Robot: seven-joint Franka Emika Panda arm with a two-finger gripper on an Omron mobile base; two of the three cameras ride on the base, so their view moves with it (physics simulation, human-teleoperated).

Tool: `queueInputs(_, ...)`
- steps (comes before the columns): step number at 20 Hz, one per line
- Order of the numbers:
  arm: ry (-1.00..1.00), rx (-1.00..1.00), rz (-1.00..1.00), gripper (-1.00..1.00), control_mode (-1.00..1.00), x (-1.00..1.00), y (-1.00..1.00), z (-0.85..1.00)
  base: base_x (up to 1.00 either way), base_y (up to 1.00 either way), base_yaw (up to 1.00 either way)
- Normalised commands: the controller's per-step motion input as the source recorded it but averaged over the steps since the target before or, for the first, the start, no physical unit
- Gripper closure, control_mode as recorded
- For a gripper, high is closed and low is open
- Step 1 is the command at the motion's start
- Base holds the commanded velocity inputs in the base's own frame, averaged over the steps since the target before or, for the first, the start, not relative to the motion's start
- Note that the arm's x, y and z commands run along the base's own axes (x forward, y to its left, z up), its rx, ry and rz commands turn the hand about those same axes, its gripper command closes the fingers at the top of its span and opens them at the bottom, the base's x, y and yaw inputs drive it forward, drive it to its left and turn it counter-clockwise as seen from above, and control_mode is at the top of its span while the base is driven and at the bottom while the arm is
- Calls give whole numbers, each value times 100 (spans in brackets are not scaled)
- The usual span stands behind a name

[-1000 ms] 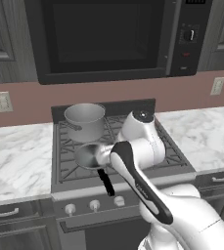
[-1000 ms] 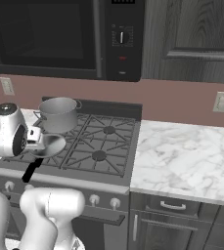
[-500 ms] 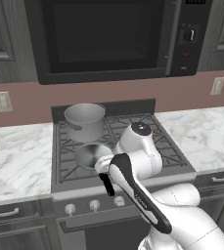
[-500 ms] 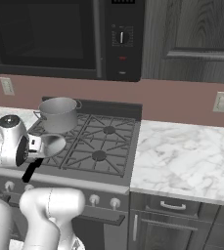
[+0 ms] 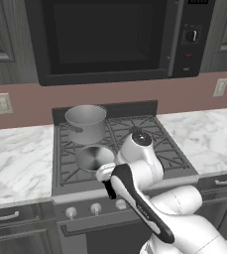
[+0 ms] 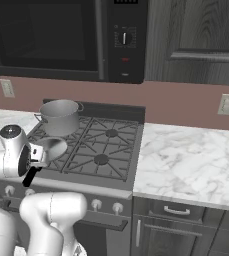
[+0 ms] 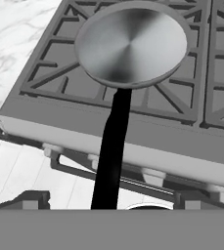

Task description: Move the pot and pan from the stove into the sink.

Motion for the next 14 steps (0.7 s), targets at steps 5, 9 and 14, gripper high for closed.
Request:
queueInputs(5,0,-1,-5,-100,-100,2,2,-17,0,0,0)
queueInputs(9,0,0,-4,-100,-100,10,4,-17,0,0,0)
queueInputs(14,0,0,-3,-100,-100,19,5,-19,0,0,0)
